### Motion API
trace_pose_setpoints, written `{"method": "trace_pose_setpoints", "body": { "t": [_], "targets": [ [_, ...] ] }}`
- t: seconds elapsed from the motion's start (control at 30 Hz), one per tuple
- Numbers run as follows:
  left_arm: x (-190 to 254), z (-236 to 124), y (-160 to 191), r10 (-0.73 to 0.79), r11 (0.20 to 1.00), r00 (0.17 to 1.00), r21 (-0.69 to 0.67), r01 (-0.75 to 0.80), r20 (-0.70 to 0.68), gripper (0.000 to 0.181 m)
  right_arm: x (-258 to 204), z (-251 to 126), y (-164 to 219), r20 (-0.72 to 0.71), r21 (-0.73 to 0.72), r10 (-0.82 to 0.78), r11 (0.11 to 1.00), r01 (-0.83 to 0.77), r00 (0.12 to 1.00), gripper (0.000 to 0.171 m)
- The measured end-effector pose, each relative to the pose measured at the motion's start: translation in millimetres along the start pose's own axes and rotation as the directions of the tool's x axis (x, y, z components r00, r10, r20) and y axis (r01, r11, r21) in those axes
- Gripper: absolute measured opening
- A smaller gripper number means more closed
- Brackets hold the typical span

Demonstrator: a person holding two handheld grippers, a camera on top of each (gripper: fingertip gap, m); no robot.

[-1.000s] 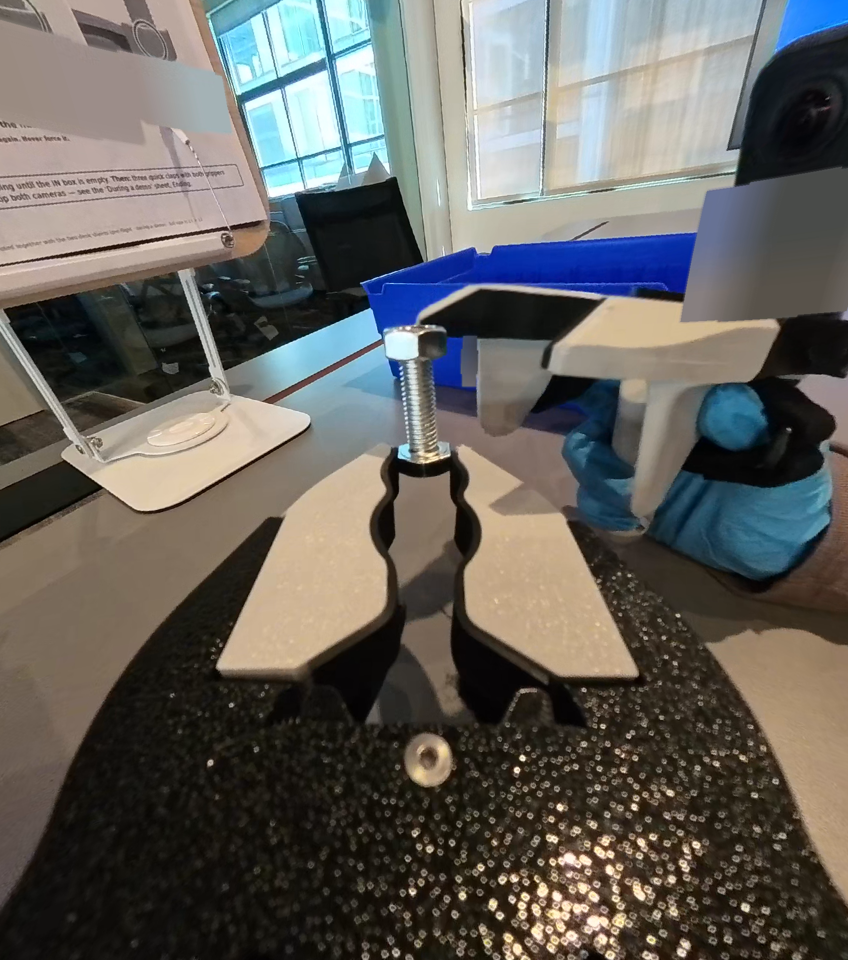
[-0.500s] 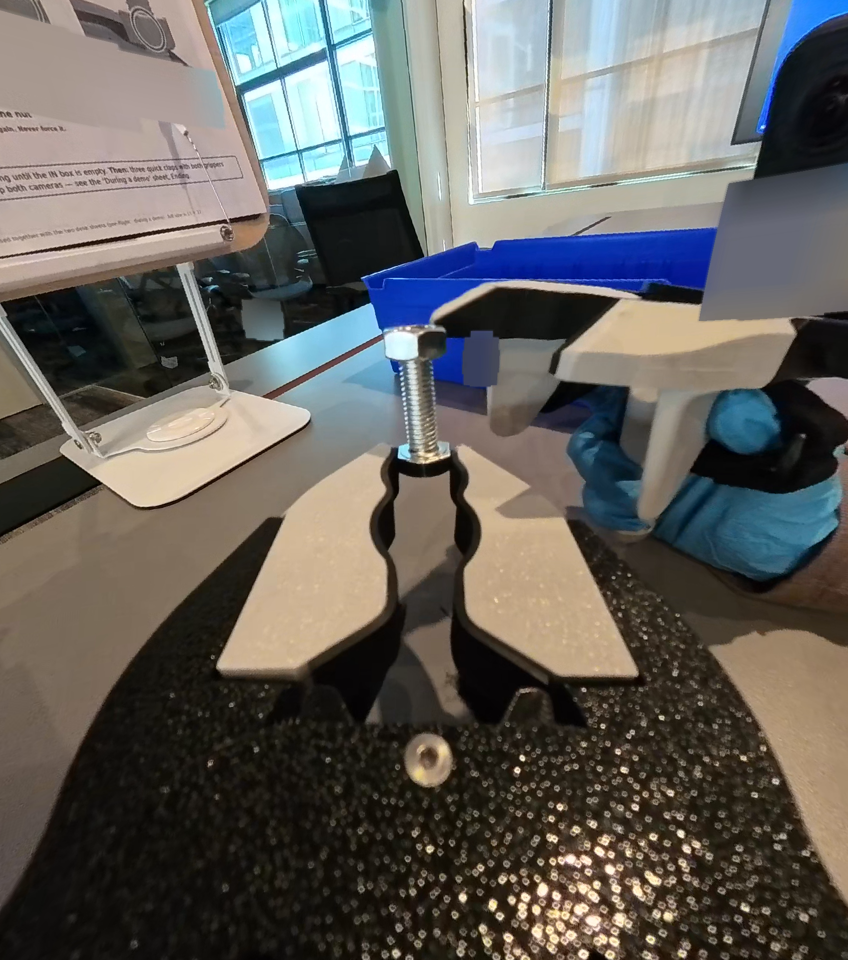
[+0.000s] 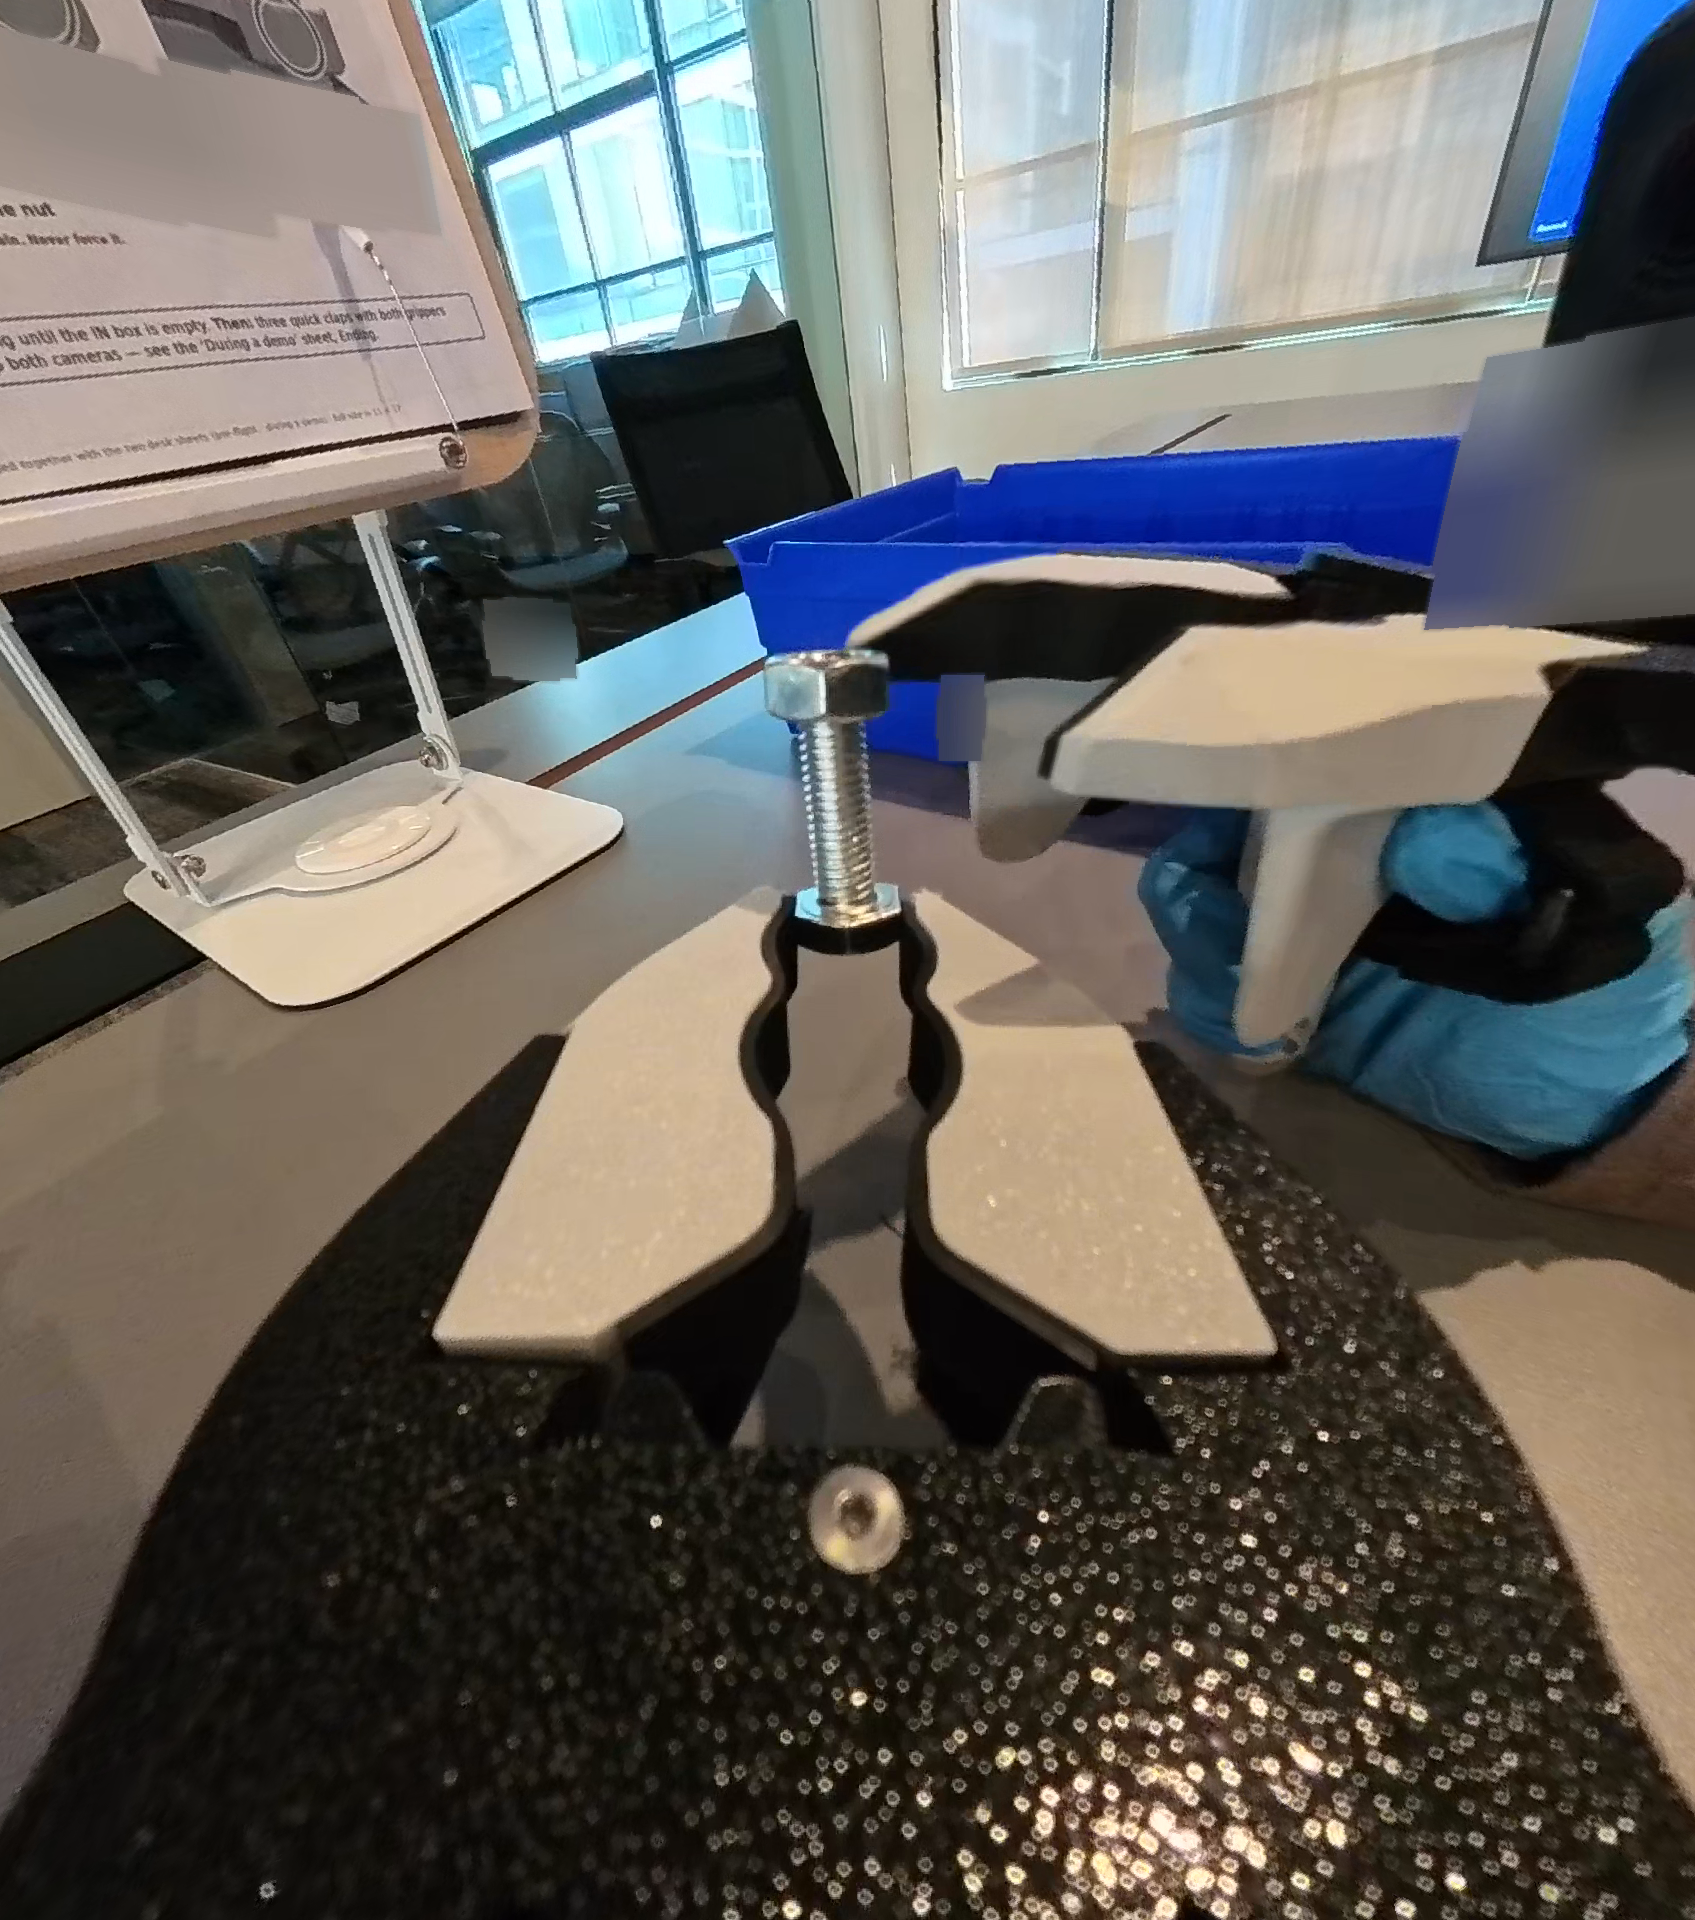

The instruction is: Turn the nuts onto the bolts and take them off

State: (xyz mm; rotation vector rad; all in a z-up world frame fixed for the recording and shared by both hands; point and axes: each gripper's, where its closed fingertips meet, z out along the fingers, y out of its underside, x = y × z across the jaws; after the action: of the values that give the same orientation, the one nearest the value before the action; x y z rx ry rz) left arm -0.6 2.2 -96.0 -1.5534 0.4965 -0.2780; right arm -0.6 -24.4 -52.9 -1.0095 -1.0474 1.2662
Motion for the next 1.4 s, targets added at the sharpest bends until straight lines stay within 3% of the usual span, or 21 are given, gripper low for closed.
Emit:
{"method": "trace_pose_setpoints", "body": {
  "t": [0.13, 0.37, 0.5, 0.73, 0.87, 1.03, 1.2, 1.4],
  "targets": [
    [-0.5, 0.0, -0.1, -0.003, 1.000, 1.000, 0.001, 0.003, 0.002, 0.018, -6.7, -2.2, -0.1, 0.036, -0.008, 0.007, 1.000, -0.007, 0.999, 0.034],
    [0.8, 1.0, 0.9, 0.011, 1.000, 1.000, -0.009, -0.011, 0.001, 0.018, 1.0, 0.4, 1.4, -0.008, -0.007, -0.001, 1.000, 0.001, 1.000, 0.043],
    [-0.2, 0.8, 0.7, 0.002, 1.000, 1.000, -0.006, -0.002, 0.003, 0.018, -2.9, -4.0, 3.5, 0.002, -0.033, 0.001, 0.999, -0.001, 1.000, 0.026],
    [1.5, 1.8, 1.9, 0.020, 1.000, 1.000, -0.017, -0.020, 0.003, 0.018, 4.6, 0.0, 3.3, -0.045, -0.023, -0.030, 0.999, 0.029, 0.999, 0.040],
    [0.7, 1.5, 1.6, 0.010, 1.000, 1.000, -0.014, -0.010, 0.003, 0.018, -0.7, -4.5, 3.1, -0.016, -0.028, -0.005, 1.000, 0.005, 1.000, 0.023],
    [0.8, 2.0, 2.1, 0.012, 1.000, 1.000, -0.018, -0.012, 0.002, 0.018, 6.9, -2.0, 2.6, -0.063, -0.018, -0.028, 0.999, 0.027, 0.998, 0.039],
    [0.1, 1.5, 1.5, 0.005, 1.000, 1.000, -0.013, -0.005, 0.003, 0.018, -1.4, -4.0, 3.7, -0.007, -0.030, 0.022, 0.999, -0.023, 1.000, 0.026],
    [0.8, 2.3, 2.3, 0.012, 1.000, 1.000, -0.020, -0.012, 0.002, 0.018, 7.3, -3.1, 2.1, -0.063, -0.013, -0.014, 1.000, 0.013, 0.998, 0.039]
  ]
}}
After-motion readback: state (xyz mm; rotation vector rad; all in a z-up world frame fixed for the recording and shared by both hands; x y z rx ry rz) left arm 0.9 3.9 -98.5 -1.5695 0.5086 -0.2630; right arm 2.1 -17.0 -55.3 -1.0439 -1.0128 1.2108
